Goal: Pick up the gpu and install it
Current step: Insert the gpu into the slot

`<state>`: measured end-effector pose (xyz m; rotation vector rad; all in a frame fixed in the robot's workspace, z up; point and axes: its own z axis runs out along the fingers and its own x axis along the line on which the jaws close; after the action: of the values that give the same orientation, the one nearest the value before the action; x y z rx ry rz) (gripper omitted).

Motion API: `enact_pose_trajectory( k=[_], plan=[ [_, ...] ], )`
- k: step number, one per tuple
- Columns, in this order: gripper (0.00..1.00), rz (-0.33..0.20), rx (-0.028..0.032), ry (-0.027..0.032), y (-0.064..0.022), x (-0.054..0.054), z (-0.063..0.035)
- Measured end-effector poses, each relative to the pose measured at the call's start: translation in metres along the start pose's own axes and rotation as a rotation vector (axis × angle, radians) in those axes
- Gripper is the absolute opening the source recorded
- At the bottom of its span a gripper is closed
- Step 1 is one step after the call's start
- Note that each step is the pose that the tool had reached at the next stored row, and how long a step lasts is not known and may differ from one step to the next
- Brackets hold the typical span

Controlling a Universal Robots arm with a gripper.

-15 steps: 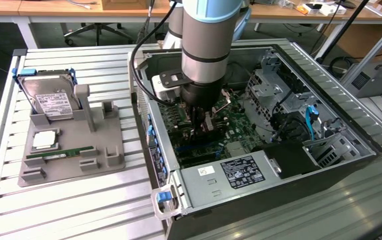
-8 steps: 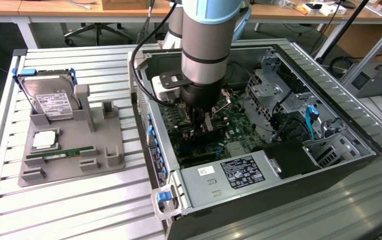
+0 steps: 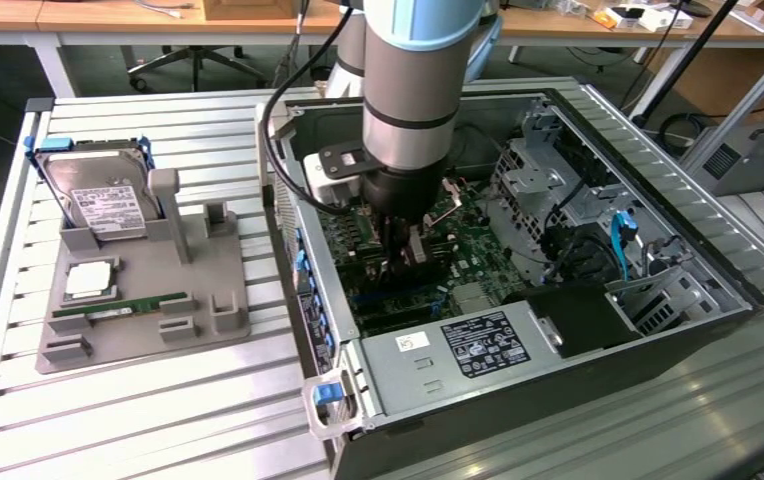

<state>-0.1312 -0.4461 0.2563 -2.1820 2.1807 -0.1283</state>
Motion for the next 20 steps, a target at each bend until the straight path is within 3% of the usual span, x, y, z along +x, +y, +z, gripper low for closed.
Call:
enact_pose_trajectory(
  k=[1, 3, 9, 17, 19, 20],
  plan=[
    [0.28, 0.0, -0.0002, 0.0003, 0.0, 0.0, 0.0],
    [0.4, 0.0, -0.0005, 0.0009, 0.0, 0.0, -0.0003],
    [0.4, 0.0, -0.0006, 0.0028, -0.0001, 0.0, -0.001],
    [0.4, -0.001, -0.0004, 0.0036, -0.0028, -0.002, -0.0297],
    [0.32, -0.003, -0.0005, 0.0034, -0.003, -0.006, -0.0312],
    [0.2, -0.007, -0.0006, 0.002, -0.0036, -0.007, -0.0311]
  ],
)
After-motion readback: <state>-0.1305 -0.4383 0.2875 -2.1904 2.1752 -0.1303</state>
